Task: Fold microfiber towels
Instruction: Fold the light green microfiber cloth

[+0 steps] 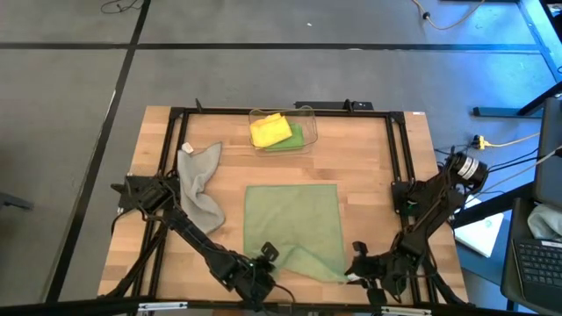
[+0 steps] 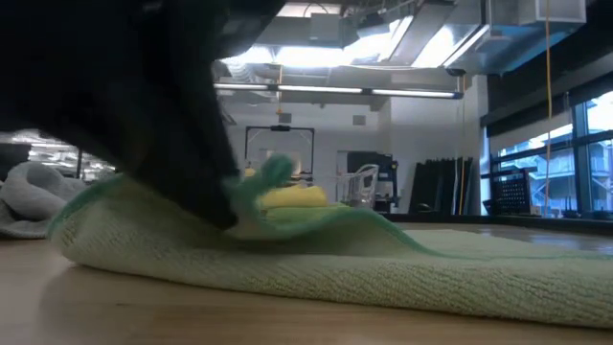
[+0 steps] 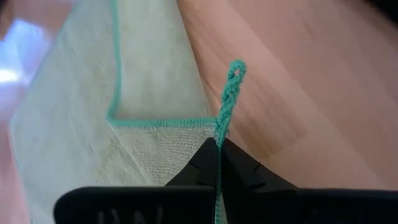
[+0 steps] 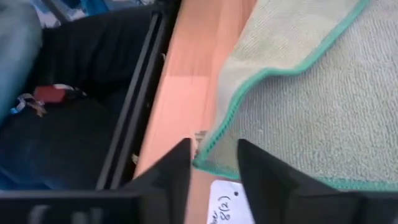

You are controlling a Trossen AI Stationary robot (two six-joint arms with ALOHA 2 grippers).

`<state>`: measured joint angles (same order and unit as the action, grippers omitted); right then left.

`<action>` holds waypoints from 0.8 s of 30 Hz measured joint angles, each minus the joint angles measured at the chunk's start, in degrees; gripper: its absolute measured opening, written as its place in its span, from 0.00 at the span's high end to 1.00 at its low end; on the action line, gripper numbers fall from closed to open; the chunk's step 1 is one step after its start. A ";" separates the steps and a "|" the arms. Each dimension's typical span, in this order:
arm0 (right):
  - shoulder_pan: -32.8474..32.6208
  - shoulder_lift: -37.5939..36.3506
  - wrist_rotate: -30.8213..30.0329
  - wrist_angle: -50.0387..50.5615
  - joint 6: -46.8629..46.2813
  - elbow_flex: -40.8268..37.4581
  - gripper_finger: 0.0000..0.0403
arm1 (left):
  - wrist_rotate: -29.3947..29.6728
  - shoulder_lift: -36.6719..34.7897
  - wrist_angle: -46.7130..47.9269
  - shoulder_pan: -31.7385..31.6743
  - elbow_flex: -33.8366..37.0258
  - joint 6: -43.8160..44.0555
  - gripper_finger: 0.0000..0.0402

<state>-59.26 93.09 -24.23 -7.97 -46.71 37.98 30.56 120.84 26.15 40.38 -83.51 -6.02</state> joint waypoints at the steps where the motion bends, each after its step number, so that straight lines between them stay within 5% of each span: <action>1: 0.00 0.24 -0.01 -0.01 0.66 0.00 0.72 | 0.02 -0.02 0.01 0.00 -0.53 0.00 1.00; 6: 0.01 -0.29 -0.13 0.05 5.52 0.00 0.97 | 1.27 -0.02 0.49 0.01 -1.78 1.65 1.00; 11: 0.21 -3.21 -2.30 0.16 9.72 0.00 0.97 | 5.10 -0.02 2.81 0.00 -1.94 7.61 1.00; 15: 0.17 -7.78 -9.80 3.68 13.79 0.04 0.98 | 9.01 -0.56 7.02 0.02 -1.93 12.53 1.00; 24: 4.34 -17.62 -23.03 31.46 10.05 0.09 0.99 | 22.32 -5.12 30.76 -0.76 -1.94 36.48 1.00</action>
<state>-54.92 75.47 -47.26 23.49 -36.65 38.06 52.88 115.72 56.91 39.62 -85.45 30.46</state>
